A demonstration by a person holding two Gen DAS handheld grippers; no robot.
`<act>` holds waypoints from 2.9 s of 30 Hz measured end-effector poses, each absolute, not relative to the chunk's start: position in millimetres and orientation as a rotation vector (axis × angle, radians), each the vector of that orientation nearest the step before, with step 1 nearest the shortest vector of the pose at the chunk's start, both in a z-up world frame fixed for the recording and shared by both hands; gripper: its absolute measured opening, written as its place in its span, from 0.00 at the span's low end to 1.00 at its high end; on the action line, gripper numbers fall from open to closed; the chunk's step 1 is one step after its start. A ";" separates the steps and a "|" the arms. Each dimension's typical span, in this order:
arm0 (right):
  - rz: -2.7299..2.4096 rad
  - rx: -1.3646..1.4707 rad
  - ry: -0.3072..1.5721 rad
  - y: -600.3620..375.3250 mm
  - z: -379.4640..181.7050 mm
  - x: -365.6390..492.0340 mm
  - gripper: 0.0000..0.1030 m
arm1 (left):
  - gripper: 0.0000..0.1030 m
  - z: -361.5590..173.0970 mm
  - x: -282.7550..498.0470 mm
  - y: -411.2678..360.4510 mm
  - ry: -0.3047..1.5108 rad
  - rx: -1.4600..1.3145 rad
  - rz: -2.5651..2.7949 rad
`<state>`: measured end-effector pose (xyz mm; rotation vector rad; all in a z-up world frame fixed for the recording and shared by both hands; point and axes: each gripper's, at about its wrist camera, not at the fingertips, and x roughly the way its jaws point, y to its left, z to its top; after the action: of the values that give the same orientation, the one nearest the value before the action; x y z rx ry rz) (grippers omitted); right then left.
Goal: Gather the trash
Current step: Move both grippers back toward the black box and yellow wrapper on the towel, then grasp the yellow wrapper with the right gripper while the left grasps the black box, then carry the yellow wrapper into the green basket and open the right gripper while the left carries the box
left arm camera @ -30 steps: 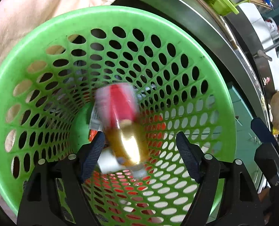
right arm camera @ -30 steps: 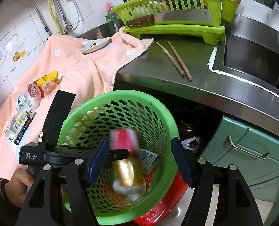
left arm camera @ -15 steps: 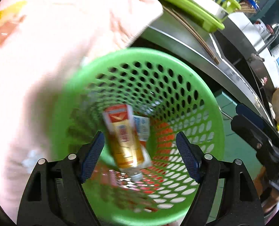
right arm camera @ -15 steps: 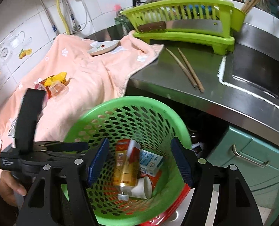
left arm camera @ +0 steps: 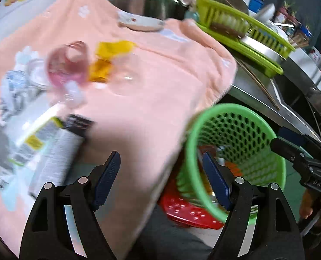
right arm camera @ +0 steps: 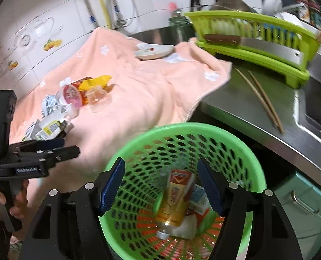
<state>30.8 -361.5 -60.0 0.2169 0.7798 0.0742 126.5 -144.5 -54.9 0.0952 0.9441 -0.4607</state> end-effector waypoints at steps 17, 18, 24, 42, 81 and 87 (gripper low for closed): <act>0.282 0.109 0.758 -279.5 -32.4 124.2 0.65 | 0.75 -65.6 158.2 -59.9 0.979 0.056 -0.319; 0.292 0.103 0.757 -274.5 -30.4 132.2 0.65 | 0.75 -67.1 159.4 -59.2 0.982 0.057 -0.319; 0.342 0.149 0.773 -256.8 -20.8 178.6 0.65 | 0.75 -70.4 164.3 -54.2 0.989 0.044 -0.324; 0.318 0.506 0.988 -261.7 -57.8 330.8 0.56 | 0.74 -79.4 184.2 -52.3 1.021 0.058 -0.374; 0.396 0.587 0.754 -301.8 7.4 289.4 0.20 | 0.57 -80.2 186.0 -57.5 1.025 0.124 -0.416; 0.402 0.590 0.718 -322.3 16.7 250.5 0.20 | 0.55 -82.2 182.2 -60.1 1.014 0.150 -0.416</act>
<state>250.5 -322.3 16.7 0.5895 0.7177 0.4023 182.2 -60.1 -82.2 0.1503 1.0141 -0.4162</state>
